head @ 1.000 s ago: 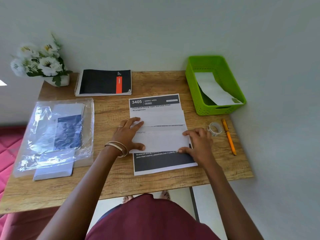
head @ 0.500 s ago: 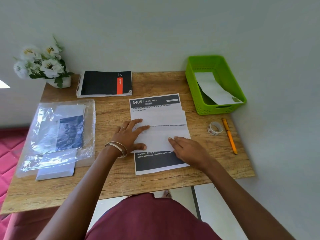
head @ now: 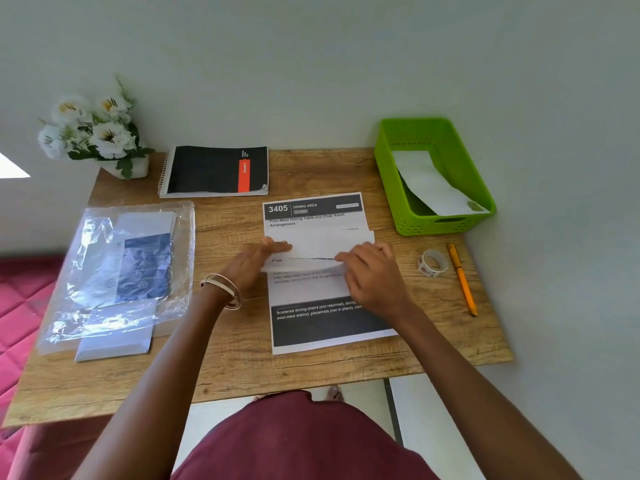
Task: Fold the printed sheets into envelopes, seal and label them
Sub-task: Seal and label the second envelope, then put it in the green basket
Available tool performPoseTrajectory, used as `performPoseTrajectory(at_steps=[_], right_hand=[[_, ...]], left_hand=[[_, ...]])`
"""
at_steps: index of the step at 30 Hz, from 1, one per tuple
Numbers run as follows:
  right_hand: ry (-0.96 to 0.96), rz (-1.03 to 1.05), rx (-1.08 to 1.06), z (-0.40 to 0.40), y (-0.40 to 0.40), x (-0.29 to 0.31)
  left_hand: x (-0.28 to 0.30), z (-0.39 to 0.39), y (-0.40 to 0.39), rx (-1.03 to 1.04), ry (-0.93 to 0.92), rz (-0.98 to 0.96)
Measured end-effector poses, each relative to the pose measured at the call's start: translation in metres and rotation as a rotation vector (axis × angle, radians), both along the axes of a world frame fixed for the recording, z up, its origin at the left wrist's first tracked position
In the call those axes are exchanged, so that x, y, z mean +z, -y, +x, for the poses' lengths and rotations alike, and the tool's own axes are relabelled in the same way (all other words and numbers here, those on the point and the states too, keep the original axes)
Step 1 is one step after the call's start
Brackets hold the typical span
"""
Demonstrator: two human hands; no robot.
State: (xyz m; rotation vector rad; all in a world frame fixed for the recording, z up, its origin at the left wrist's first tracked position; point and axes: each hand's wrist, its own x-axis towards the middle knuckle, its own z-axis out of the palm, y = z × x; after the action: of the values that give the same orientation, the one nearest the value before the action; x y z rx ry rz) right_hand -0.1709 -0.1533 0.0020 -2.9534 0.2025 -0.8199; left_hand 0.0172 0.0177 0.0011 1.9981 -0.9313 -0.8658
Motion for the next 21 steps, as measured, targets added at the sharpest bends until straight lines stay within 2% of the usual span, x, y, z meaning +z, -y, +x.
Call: performPoseTrajectory(at_steps=[3,6,11,14,18,21], right_hand=[[0.021,0.114,-0.141,0.018,0.007,0.004],[-0.050,0.189,-0.269,0.038,0.016,0.003],[-0.229,0.238,-0.351,0.059,0.028,-0.015],[-0.284,0.207,-0.375,0.060,0.027,-0.026],[-0.302,0.209,-0.422,0.064,0.013,-0.030],[-0.325,0.218,-0.294,0.072,-0.003,-0.031]], left_hand=[[0.016,-0.001,0.000,0.141,-0.174,-0.049],[0.014,-0.001,0.008,0.217,-0.212,-0.023],[-0.011,-0.006,0.020,0.311,0.182,-0.012],[-0.016,-0.008,0.024,0.348,0.268,0.005],[-0.028,-0.004,0.021,0.290,0.327,0.065],[-0.032,-0.004,0.020,0.218,0.472,0.125]])
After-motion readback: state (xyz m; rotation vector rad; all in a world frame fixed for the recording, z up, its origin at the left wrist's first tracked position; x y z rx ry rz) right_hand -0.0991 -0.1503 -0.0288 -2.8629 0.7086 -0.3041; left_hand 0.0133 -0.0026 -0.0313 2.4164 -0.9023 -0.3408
